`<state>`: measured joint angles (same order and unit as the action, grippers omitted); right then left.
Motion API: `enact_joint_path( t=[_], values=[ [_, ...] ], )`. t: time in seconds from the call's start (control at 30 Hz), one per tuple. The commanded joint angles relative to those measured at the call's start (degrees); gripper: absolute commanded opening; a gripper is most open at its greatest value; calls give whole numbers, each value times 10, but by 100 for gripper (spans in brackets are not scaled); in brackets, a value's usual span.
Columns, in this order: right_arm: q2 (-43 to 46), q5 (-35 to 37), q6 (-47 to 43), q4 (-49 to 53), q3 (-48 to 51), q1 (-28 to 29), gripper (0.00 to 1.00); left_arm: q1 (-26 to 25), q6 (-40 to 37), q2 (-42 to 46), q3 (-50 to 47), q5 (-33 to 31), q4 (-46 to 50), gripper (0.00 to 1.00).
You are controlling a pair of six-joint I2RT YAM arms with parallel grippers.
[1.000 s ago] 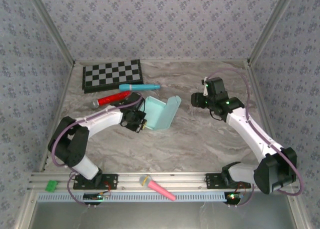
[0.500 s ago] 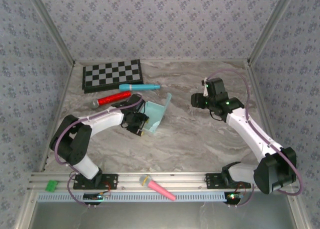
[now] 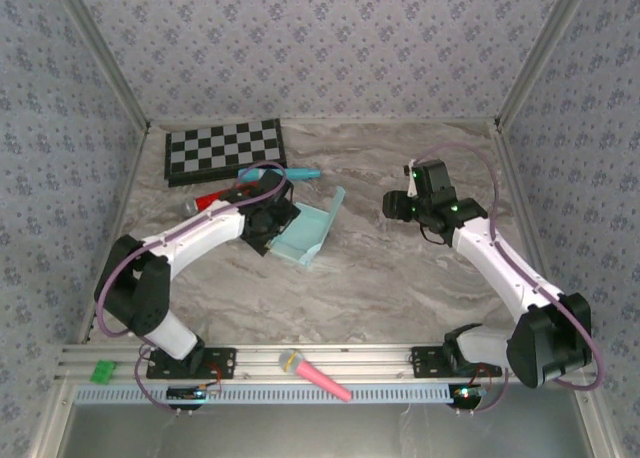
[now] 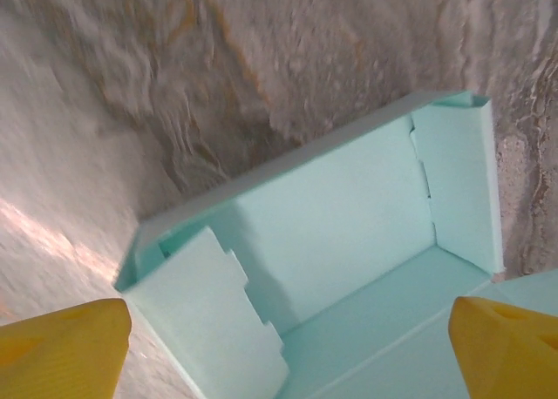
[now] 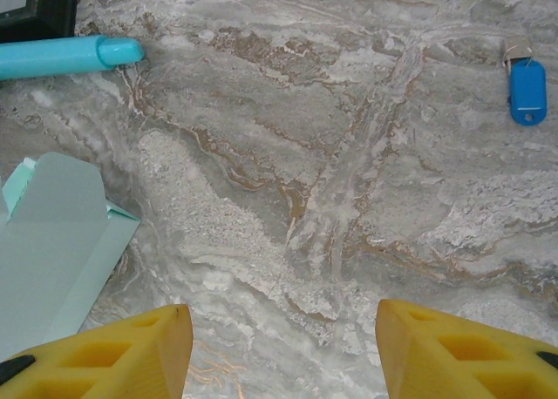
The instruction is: Fold the paper box
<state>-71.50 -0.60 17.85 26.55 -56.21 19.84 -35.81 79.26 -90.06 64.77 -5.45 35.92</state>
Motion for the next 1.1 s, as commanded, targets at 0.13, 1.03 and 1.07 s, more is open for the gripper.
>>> enact_joint_path(
  t=[0.13,1.03,1.07],
  values=[
    [-26,-52,22,-25,20,2,57,24,-263,-2,42,-142,55,84],
    [-275,-147,105,-200,-44,88,32,83,-406,-121,-30,54,-31,0],
    [-282,-156,102,-200,-52,85,32,79,-406,-119,-33,60,-34,0]
  ],
)
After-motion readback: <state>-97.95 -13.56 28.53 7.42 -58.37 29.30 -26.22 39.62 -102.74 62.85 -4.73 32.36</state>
